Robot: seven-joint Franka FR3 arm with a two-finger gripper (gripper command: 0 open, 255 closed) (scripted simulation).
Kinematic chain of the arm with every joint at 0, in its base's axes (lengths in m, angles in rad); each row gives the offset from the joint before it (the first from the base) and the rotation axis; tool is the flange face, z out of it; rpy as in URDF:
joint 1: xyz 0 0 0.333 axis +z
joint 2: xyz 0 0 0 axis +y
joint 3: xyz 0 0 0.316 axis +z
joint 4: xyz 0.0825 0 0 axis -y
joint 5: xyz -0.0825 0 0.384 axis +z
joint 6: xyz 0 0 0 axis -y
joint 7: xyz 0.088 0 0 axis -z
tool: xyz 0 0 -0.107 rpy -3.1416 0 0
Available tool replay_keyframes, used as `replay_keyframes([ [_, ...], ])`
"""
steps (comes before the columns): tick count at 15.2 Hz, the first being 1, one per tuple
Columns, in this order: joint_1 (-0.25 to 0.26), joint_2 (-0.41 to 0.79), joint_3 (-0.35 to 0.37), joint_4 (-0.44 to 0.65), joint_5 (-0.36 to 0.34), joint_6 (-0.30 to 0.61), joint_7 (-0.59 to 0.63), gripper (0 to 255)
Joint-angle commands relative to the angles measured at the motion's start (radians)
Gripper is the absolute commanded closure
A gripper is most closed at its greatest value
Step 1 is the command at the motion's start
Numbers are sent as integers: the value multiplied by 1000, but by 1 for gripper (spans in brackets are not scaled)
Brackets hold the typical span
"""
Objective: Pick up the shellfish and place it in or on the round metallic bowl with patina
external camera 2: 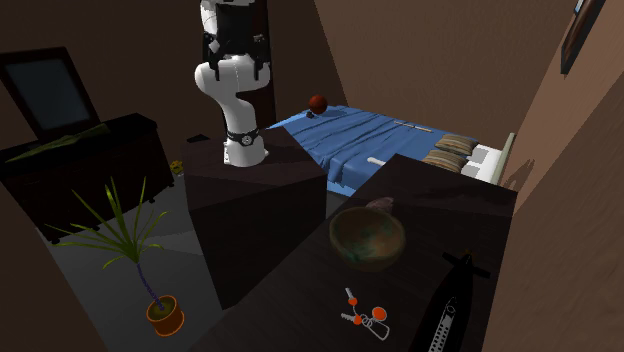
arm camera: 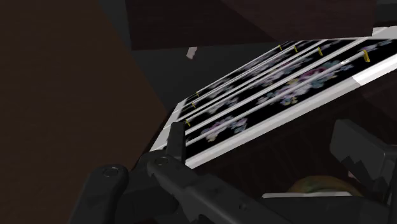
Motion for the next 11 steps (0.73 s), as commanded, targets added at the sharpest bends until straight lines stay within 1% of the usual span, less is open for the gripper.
replay_keyframes([
  [1, 0, 0, 0, 0, 0, 0, 0, 0],
  [6, 12, -10, 115, -105, 79, 105, 207, 0],
  [11, 28, 40, 238, -167, 155, 229, 415, 0],
])
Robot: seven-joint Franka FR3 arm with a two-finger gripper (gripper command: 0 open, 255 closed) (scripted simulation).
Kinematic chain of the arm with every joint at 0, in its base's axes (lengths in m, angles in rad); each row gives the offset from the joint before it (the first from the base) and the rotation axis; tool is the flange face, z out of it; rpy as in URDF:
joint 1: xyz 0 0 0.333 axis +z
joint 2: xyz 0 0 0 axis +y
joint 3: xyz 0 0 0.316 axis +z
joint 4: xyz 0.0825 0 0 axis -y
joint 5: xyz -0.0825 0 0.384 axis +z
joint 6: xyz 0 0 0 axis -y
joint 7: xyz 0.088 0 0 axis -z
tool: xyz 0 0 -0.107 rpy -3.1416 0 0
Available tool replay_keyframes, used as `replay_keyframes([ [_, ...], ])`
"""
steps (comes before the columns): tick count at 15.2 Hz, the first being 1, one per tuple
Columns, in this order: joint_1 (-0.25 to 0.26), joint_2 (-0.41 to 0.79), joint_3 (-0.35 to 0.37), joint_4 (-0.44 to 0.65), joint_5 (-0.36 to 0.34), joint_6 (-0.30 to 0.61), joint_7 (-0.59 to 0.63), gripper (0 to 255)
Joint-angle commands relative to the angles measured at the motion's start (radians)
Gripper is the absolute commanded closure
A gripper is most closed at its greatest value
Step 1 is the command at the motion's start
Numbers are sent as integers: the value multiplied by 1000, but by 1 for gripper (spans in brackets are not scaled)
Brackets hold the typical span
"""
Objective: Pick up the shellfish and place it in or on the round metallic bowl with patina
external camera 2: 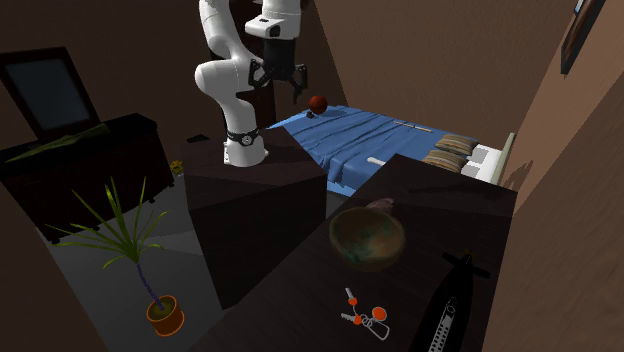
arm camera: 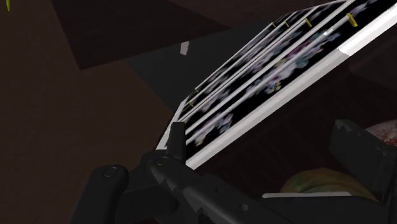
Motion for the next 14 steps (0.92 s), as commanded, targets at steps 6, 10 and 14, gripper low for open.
replay_keyframes([
  [6, 3, 153, 178, -25, 74, 198, 297, 0],
  [10, -19, 291, 282, 8, 73, 310, 476, 0],
  [14, -58, 457, 382, 72, 15, 409, 677, 0],
])
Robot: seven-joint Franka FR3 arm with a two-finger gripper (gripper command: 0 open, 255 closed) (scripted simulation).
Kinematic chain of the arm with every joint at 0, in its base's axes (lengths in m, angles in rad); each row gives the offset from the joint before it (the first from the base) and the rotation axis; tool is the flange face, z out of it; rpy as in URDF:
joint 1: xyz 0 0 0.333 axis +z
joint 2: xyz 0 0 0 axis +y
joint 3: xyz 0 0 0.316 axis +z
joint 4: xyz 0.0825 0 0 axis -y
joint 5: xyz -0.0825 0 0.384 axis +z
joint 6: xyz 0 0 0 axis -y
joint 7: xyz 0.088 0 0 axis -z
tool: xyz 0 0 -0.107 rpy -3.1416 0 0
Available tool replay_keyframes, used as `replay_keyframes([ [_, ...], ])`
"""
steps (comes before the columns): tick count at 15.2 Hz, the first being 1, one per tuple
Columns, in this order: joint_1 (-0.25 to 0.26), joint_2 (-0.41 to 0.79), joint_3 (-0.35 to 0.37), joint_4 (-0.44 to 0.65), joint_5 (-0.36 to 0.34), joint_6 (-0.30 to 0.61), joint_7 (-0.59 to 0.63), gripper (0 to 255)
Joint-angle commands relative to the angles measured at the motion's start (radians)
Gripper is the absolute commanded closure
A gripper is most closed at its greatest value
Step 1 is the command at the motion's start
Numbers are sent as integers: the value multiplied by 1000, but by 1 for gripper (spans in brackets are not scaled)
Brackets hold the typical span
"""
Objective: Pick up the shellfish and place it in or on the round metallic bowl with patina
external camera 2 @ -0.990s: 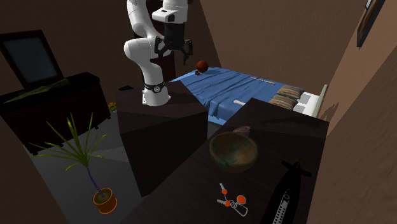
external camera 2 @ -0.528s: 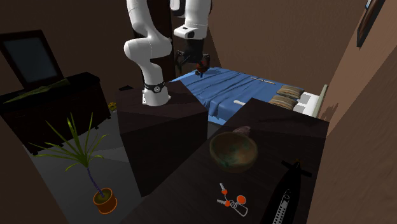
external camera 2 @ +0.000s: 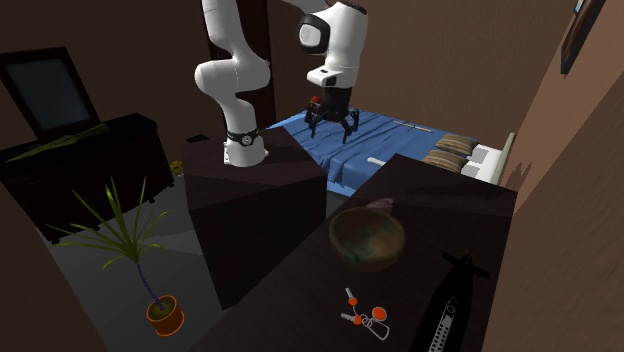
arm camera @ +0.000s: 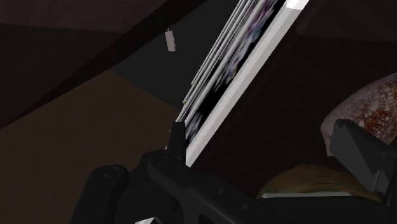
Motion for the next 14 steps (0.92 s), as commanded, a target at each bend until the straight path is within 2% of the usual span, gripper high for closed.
replay_keyframes([
  [1, -21, 90, 49, 41, -43, 44, 114, 0],
  [4, -47, 239, 102, 114, -149, 93, 294, 0],
  [7, -42, 396, 118, 204, -284, 115, 482, 0],
  [11, 22, 596, 77, 347, -443, 109, 697, 0],
  [14, 88, 729, 25, 469, -523, 92, 817, 0],
])
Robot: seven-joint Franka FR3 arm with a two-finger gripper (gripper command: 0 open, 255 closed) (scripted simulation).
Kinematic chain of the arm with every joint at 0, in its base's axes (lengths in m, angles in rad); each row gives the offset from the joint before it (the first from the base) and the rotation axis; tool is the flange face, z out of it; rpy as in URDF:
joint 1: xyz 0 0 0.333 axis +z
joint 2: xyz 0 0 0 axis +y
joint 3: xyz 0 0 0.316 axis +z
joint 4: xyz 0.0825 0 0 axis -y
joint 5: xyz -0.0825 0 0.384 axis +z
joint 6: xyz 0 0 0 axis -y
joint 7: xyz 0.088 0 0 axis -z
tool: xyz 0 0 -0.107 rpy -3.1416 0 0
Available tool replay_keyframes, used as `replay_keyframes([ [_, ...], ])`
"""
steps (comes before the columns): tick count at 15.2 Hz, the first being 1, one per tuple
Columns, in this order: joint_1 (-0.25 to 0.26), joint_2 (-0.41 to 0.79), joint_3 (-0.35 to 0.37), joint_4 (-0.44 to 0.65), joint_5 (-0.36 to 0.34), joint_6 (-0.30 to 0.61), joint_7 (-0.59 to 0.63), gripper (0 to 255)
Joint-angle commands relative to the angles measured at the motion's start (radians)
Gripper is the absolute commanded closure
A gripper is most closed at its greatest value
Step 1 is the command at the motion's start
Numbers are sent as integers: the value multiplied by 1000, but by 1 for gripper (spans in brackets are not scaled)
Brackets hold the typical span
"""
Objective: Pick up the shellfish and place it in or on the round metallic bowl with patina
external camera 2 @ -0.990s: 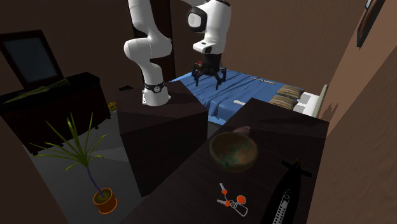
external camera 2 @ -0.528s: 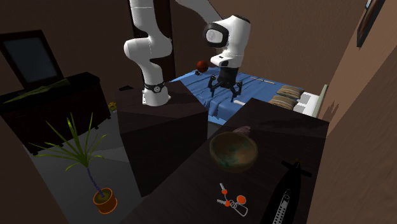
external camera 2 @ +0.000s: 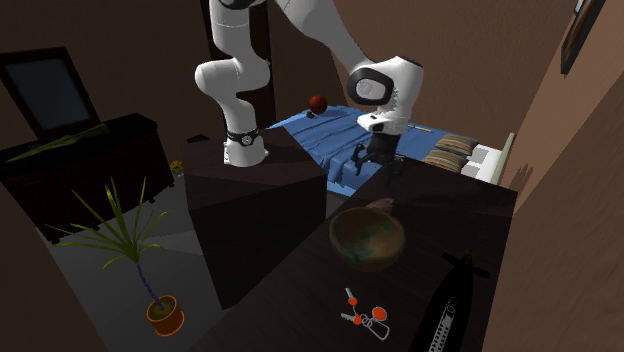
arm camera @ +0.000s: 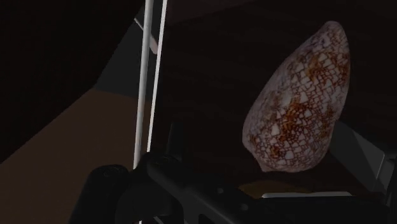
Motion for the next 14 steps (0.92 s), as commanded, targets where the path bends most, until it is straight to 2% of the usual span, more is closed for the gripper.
replay_keyframes([
  [1, 50, 97, -35, 95, -53, -18, 85, 0],
  [4, 104, 199, -78, 208, -90, -39, 155, 0],
  [14, 115, 262, -114, 198, -136, 29, 182, 0],
])
